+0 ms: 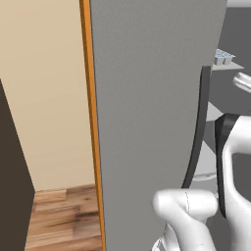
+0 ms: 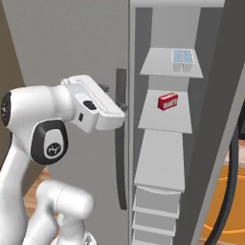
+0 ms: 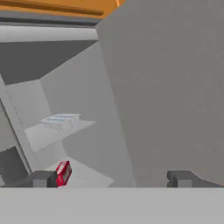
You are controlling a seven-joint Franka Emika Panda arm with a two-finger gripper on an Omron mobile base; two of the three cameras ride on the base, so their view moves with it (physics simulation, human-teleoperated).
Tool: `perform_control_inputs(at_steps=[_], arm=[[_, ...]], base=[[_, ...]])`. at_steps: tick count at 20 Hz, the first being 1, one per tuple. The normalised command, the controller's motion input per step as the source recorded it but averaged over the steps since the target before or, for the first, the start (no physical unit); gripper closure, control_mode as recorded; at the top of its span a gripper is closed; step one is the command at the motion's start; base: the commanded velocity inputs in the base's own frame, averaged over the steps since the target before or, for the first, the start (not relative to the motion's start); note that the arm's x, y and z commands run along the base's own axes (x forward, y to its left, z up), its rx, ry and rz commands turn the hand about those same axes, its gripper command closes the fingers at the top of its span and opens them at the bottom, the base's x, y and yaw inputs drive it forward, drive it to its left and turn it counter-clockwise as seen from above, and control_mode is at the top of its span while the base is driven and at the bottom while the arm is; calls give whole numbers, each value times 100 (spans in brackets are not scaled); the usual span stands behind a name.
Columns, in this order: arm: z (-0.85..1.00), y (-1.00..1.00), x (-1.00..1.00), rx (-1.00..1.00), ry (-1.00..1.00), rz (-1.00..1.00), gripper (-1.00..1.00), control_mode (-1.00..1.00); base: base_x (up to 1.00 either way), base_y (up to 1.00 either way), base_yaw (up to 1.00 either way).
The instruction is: Open the freezer door, pick up the ice cube tray from the freezer, and place it on the dining counter.
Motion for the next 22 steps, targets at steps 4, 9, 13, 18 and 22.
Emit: perform_control_inputs(at_steps=[4,9,13,18,22], arm=[[12,60,-26,0,17,19,-100,-100],[5,50,-28,2,19,20,-100,-100],[0,45,-14,3,14,23,-100,-100],[0,41,-17,2,10,23,-100,-100],[-5,60,-14,0,10,16,-100,-100]], base=[[0,0,0],[0,0,0],[0,0,0],[0,0,0],[0,0,0]])
